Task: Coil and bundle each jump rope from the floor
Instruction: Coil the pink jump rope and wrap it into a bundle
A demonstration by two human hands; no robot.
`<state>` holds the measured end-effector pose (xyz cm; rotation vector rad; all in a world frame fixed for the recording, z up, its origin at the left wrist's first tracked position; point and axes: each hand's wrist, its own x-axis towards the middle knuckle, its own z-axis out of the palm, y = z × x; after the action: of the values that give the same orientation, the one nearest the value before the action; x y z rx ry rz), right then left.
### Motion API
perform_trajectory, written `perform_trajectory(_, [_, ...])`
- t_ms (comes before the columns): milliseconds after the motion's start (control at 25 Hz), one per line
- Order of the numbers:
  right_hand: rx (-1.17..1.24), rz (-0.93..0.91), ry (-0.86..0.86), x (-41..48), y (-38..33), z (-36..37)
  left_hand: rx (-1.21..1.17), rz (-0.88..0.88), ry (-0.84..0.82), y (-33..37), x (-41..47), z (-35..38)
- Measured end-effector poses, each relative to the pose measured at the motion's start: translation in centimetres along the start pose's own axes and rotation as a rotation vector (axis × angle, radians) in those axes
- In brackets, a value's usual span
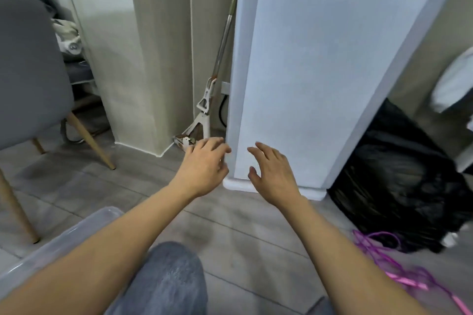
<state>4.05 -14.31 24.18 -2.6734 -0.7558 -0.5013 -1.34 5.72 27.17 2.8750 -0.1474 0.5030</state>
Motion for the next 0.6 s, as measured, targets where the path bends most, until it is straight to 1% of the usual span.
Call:
perform_trajectory(160, [-0.039,0.13,0.015,-3.8,6.0,-3.6,-0.071,0.103,-0.008,7.3,1.9,1.3])
perform_trajectory(360, [-0.085,0.264,0.003,-9.9,13.2,-6.5,-0.129,0.195,-0.06,16.0,2.7,5.8])
perform_trajectory(480, [-0.104,0.348,0.019,-14.1,18.0,-6.5,-0.183,0.249,-0.1,21.0,2.7,9.8])
perform_trajectory(600, [-0.102,0.44,0.028,-18.0,23.1,-4.6,-0.227,0.288,-0.116,25.1,2.4,14.9])
